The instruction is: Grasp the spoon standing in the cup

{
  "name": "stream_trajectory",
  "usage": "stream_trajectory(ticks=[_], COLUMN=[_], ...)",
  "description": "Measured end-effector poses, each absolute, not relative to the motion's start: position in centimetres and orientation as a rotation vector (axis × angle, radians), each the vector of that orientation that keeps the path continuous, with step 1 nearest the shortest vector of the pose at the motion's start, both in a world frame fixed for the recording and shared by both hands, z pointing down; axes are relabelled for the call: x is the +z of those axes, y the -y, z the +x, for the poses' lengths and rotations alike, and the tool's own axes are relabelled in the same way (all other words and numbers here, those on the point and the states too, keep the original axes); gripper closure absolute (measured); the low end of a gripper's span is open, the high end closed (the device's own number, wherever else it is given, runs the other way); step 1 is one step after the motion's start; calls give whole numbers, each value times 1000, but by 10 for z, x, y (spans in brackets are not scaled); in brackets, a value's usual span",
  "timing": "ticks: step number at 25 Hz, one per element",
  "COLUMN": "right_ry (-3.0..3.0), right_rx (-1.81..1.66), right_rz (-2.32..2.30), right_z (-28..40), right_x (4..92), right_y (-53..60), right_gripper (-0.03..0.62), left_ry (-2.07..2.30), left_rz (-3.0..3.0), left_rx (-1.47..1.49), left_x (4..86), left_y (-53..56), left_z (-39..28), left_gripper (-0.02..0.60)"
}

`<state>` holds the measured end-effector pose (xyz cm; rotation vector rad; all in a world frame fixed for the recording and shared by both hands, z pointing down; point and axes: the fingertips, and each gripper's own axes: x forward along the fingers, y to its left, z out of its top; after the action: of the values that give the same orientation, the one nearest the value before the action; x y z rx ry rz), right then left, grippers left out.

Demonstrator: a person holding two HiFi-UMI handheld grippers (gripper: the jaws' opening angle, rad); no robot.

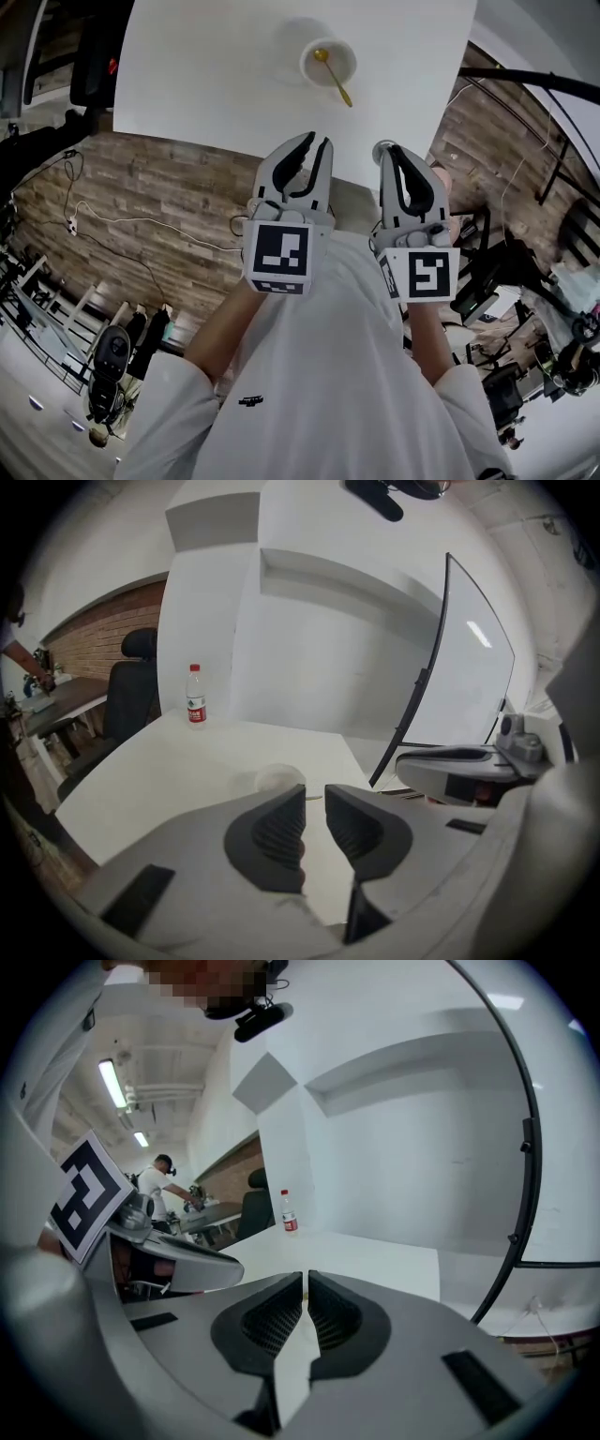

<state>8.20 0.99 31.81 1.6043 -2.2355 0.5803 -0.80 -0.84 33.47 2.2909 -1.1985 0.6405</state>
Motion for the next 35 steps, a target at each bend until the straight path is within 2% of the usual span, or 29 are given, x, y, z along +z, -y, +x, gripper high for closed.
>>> stream_trajectory(ticks=[11,23,28,33,35], right_ry=[2236,2196,2197,2201,2204], right_rx=[635,731,744,749,749], right_rz=[1553,1529,1538,1545,1545], right_z=[96,110,116,113,112], right_x=[341,371,374,373,373], right_y=[-16,-19,-17,-12,-12], right_gripper=[588,588,588,588,588], left_ry=[1264,1349,1369,1415,1433], left_rz=[2209,2115,2093,2069,2057], left_rx=[596,588,594,605,617], left_x=[379,415,417,414,414], left_y=[21,46,49,45,44], left_z=[30,40,38,27,23], left_gripper=[407,394,440,534,547])
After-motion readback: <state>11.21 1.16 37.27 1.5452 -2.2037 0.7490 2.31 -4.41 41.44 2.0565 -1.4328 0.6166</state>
